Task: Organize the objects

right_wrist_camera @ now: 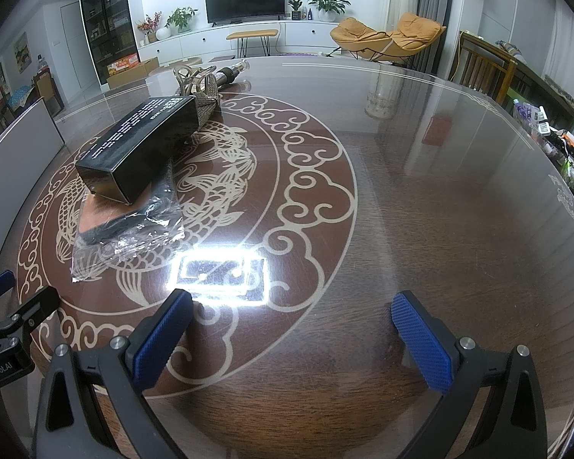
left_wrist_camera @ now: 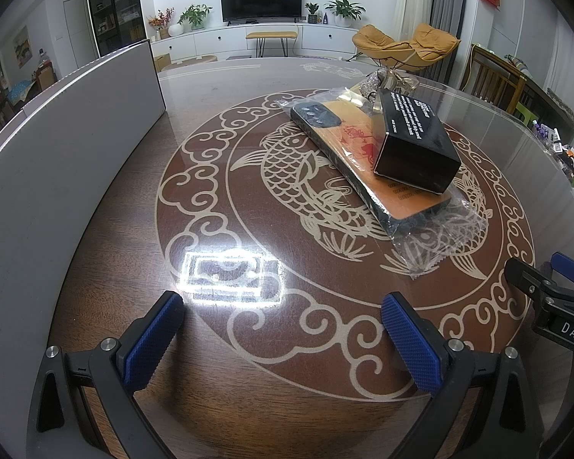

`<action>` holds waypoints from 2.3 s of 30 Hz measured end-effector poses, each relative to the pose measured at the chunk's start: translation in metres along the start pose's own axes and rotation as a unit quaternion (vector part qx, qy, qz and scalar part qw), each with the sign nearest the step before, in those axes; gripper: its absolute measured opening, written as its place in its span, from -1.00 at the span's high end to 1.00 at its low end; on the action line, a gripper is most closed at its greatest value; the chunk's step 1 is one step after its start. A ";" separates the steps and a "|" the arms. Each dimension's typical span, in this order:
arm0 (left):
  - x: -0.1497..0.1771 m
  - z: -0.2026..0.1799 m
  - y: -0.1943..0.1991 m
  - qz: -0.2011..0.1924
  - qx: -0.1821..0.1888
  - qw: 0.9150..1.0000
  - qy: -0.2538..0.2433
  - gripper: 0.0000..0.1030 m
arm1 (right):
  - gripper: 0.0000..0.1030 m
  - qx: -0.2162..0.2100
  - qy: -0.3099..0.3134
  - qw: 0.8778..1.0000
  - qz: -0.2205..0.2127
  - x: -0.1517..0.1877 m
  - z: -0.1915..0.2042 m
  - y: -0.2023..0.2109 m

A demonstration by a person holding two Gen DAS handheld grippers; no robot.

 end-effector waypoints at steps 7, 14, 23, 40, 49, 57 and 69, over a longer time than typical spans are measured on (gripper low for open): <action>0.000 0.000 0.000 0.000 0.000 1.000 0.000 -1.00 | -1.00 0.000 0.000 1.000 0.000 0.000 0.000 0.000; 0.000 0.000 0.001 0.000 0.000 1.000 0.000 -1.00 | -1.00 0.000 0.000 1.000 0.000 0.000 0.000 0.000; 0.025 -0.005 0.016 0.035 0.033 0.998 -0.050 -1.00 | -1.00 0.000 0.000 1.000 0.000 -0.001 0.000 0.000; -0.063 0.008 0.005 0.033 0.114 0.991 -0.063 -1.00 | -1.00 0.000 0.000 1.000 0.000 0.000 0.000 0.000; -0.101 -0.025 -0.009 0.018 0.144 0.988 -0.055 -1.00 | -1.00 0.000 0.000 1.000 0.000 -0.001 0.000 0.000; -0.121 -0.114 -0.058 0.050 0.055 0.984 -0.160 -0.40 | -1.00 0.000 0.000 1.000 0.000 -0.001 0.000 0.000; -0.060 0.001 0.030 -0.005 0.083 0.995 -0.049 -0.11 | -1.00 -0.110 -0.025 0.994 0.009 -0.024 0.008 0.015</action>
Point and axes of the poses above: each gripper's, at about its wrist camera, not at the fingertips, and y roughly against the way its jaws point, z to its left, x to its underside, the point moved 8 cm from there along -y, roughly the way its jaws point, and after that the axes turned 1 degree about y, right-handed, at the moved point
